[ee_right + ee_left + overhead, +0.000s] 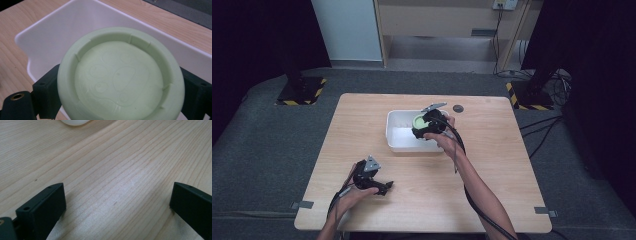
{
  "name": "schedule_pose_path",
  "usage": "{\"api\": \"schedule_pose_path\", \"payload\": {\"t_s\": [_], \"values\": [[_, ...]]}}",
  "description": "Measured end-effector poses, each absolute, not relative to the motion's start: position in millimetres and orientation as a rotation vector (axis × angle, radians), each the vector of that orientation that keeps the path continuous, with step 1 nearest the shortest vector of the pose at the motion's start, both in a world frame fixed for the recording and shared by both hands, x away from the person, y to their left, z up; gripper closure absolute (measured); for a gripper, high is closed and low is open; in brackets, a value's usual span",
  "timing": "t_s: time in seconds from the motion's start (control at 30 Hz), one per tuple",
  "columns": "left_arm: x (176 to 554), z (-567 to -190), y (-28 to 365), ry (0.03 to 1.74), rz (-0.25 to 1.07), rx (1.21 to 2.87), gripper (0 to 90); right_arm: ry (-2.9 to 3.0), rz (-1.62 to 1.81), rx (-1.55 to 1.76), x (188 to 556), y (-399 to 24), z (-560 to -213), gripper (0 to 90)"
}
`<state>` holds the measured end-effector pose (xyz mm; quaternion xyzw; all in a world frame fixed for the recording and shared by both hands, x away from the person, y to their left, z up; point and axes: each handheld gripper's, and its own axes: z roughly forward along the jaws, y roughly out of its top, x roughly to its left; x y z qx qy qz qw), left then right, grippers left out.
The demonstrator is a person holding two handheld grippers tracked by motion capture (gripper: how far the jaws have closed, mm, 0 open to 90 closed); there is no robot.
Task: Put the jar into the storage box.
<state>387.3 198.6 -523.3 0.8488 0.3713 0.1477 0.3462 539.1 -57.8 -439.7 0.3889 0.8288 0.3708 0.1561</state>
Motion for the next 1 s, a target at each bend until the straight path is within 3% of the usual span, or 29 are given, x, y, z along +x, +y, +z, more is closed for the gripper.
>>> {"api": "schedule_pose_path", "payload": {"t_s": [1.0], "values": [[387,-523,199,0.963,0.384,2.203,0.0,2.307,1.042,1.223,555,-48,-473,11.5]]}}
